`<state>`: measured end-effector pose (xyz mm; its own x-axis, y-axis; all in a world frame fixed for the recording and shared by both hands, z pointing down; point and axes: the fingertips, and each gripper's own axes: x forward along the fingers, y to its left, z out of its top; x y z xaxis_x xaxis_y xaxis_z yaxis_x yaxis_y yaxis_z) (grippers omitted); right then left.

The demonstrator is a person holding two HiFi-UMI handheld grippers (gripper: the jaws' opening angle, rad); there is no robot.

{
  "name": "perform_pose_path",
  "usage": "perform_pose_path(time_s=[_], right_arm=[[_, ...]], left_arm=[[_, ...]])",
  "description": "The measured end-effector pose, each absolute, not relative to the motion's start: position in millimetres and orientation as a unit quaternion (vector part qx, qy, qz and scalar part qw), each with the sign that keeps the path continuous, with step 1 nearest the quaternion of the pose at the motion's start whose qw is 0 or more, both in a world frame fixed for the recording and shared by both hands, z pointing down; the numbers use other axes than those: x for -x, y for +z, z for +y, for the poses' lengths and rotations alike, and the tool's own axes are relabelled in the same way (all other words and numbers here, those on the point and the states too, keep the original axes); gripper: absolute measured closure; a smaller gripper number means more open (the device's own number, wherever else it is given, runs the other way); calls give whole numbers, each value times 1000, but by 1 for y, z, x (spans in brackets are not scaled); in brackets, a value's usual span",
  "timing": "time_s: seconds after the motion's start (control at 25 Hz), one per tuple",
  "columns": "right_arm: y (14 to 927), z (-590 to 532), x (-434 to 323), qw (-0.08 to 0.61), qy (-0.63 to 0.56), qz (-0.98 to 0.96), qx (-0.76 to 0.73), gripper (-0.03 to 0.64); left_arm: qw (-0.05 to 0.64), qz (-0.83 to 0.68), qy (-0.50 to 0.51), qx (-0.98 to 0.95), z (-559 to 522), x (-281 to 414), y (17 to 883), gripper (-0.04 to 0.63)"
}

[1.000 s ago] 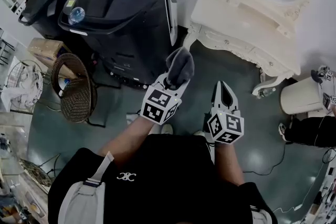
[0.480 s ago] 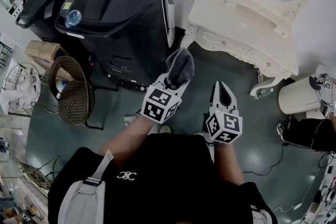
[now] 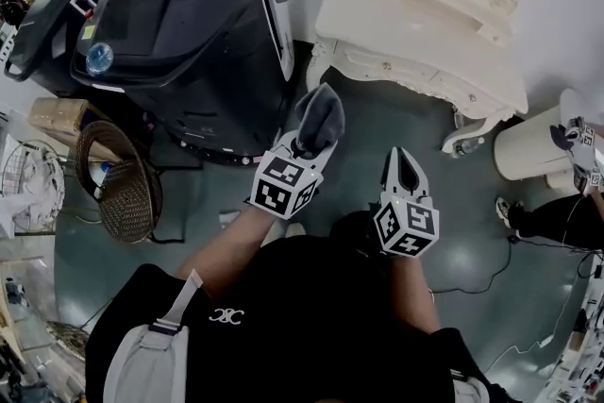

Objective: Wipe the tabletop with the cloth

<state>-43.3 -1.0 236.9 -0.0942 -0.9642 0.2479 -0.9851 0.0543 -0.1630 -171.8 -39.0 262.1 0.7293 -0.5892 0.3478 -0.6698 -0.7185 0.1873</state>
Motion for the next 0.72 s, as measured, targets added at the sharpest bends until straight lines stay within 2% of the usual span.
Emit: perform_pose_path(time_s=[0.44,0.72], right_arm=[[261,-91,12,54,163,-749,-640,612],[300,-168,-9,59,179,-779,-597,612]], left_arm=[[183,-387,154,-890,-126,149,291,500],[199,-426,171,-866,-201,134,340,500]])
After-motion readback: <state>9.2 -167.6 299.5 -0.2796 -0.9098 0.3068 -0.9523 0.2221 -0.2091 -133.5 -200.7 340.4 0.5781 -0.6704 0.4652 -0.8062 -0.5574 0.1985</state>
